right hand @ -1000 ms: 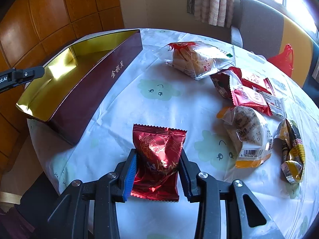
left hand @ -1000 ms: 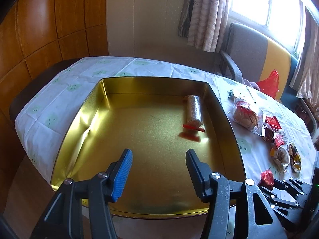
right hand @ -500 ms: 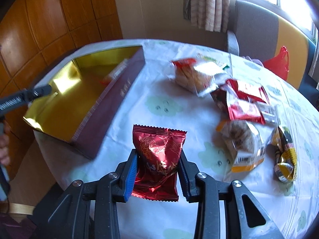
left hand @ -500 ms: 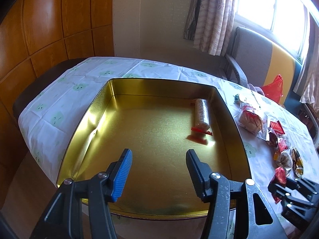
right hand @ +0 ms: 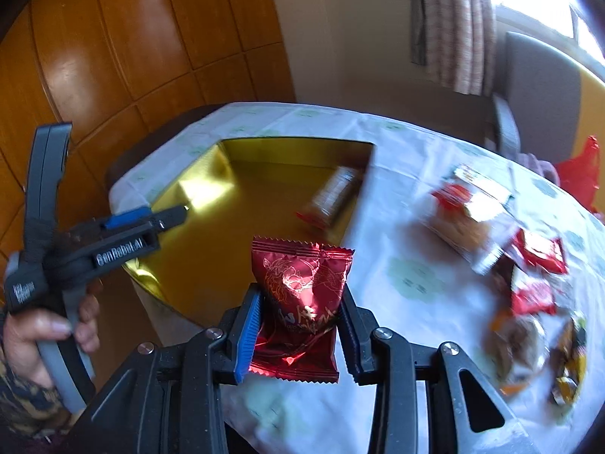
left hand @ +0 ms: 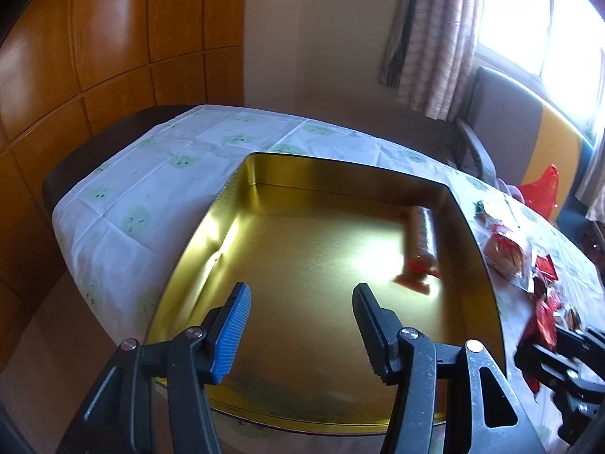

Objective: Organize snacks
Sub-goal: 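Carry the red candy into the gold tin and open the right gripper, then grasp the red CAKE bun package with the left gripper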

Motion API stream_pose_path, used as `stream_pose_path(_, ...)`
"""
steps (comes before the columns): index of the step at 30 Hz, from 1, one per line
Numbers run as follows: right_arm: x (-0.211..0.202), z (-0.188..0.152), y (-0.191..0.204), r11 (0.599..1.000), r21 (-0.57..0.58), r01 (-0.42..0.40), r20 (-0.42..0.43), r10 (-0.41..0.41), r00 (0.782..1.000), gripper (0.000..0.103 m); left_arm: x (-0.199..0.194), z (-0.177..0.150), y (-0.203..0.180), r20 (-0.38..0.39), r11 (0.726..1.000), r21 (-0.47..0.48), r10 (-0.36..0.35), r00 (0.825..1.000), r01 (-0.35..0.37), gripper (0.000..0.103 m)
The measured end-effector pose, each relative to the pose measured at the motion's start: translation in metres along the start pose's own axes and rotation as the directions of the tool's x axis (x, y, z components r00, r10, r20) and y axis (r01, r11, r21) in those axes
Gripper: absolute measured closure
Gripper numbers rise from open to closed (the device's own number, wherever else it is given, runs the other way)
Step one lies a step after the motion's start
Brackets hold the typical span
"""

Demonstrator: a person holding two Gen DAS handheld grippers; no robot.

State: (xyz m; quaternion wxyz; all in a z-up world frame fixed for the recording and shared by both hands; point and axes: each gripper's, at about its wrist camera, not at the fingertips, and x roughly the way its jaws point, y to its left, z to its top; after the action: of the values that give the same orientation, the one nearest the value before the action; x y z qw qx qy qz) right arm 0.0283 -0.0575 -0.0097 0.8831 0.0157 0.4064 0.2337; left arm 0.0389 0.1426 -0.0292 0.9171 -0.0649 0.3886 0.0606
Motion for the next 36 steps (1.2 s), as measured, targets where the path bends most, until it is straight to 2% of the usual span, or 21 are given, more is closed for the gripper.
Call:
stream_pose_path(5,0.034,0.020,0.011,1.000,-0.011,-0.001,-0.030,0.001,1.000,0.062,0.006,-0.001,0.005,-0.017,1.000,-0.008,0.003,1.000,-0.003,0.046)
stream_pose_path(10,0.051,0.024,0.012,0.998,-0.012,0.062,-0.029,-0.063,0.998,0.060,0.012,-0.006,0.001,-0.038,1.000,0.005,-0.007,0.999,0.007,0.046)
stream_pose_path(13,0.045,0.020,0.009,0.998,-0.002,0.055,-0.009,-0.055,0.998,0.052,0.013,-0.009,-0.002,-0.045,1.000,0.013,-0.009,0.999,0.010,0.046)
stream_pose_path(25,0.003,-0.017,-0.018,0.988,0.119,0.101,0.056,-0.108,0.993,0.051,0.000,-0.013,-0.026,-0.020,0.996,0.084,-0.039,0.999,0.041,0.046)
stream_pose_path(36,-0.013,-0.065,-0.064,0.952,0.202,0.229,-0.023,-0.229,0.973,0.051,-0.009,-0.018,-0.045,-0.018,0.987,0.142,-0.074,0.997,0.076,0.046)
